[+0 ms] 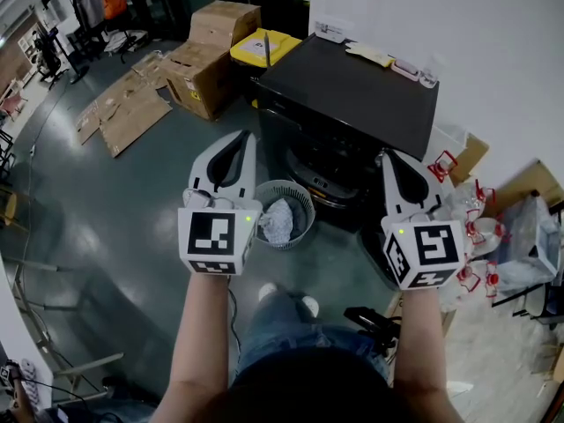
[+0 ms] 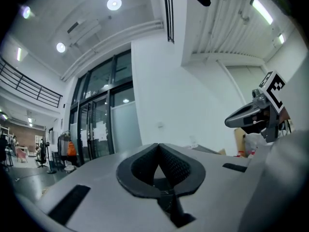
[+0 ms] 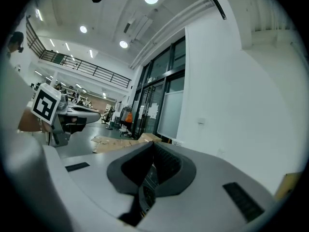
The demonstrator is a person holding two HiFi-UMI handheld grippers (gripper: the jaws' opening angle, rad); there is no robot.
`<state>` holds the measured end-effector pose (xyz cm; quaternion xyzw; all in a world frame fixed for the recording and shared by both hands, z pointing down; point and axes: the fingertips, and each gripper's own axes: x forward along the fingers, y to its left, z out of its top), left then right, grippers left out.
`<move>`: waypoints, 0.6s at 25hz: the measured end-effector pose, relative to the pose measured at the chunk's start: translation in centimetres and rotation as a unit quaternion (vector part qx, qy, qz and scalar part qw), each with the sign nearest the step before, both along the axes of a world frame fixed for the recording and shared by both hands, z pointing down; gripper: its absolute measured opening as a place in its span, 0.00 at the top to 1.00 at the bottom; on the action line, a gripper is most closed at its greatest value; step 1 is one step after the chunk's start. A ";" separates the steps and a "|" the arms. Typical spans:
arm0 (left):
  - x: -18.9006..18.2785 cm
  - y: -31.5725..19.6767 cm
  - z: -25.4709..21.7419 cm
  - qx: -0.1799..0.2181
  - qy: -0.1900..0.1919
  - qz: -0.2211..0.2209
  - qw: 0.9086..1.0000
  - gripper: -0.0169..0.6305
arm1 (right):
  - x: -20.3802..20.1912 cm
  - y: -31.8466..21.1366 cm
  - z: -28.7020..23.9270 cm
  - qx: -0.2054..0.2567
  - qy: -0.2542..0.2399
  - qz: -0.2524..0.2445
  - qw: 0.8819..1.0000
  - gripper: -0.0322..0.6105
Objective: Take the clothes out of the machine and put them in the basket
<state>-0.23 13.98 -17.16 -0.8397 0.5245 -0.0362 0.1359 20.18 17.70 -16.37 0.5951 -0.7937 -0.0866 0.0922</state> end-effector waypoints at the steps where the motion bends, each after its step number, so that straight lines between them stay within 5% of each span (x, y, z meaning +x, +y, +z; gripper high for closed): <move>1: 0.0 0.1 -0.2 0.002 -0.002 -0.001 1.000 0.97 | 0.0 0.1 -0.1 0.002 0.001 0.001 1.000 0.95; 15: 0.6 0.9 -0.8 0.020 -0.029 -0.008 0.999 0.97 | 0.6 0.8 -0.4 0.011 0.009 -0.003 1.000 0.95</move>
